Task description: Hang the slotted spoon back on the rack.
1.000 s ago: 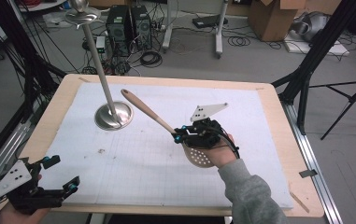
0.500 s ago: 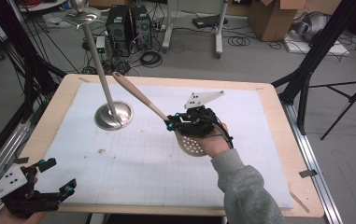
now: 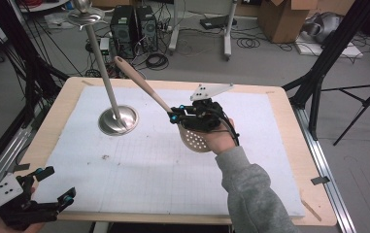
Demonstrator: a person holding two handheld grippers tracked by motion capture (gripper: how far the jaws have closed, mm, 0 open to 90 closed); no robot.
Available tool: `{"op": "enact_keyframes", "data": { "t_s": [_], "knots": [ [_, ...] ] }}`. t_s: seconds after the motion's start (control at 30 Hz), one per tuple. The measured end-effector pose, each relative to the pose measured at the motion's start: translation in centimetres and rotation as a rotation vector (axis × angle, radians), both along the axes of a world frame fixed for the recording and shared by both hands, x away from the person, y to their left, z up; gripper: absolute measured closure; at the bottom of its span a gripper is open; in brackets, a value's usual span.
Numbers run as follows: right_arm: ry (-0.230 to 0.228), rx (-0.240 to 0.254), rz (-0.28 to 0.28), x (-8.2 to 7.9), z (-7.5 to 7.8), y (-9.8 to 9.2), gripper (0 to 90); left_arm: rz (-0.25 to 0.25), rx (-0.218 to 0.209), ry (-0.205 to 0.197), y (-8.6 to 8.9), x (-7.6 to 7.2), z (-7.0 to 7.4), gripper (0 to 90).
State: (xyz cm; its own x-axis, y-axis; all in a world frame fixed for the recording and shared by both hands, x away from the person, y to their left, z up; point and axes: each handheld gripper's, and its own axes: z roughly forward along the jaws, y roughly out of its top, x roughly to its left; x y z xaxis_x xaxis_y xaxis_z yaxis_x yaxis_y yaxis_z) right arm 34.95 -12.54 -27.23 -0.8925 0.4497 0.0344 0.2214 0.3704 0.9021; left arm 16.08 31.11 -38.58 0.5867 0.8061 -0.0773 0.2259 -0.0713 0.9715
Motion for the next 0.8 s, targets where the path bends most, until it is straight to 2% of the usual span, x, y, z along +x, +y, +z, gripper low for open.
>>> {"op": "enact_keyframes", "data": {
  "t_s": [0.13,0.4,0.8],
  "knots": [
    [-0.025,-0.001,-0.015,0.2,0.9,0.3,78.2,0.004,-0.002,-0.003,0.2,-0.2,0.1,1.8],
    [-0.052,0.033,-0.027,0.5,2.4,0.8,78.2,0.006,-0.004,-0.004,0.3,-0.3,0.0,1.8],
    [-0.057,0.064,-0.059,1.6,4.0,1.4,78.2,0.014,-0.006,-0.002,0.4,-0.5,0.0,1.8]
  ]
}}
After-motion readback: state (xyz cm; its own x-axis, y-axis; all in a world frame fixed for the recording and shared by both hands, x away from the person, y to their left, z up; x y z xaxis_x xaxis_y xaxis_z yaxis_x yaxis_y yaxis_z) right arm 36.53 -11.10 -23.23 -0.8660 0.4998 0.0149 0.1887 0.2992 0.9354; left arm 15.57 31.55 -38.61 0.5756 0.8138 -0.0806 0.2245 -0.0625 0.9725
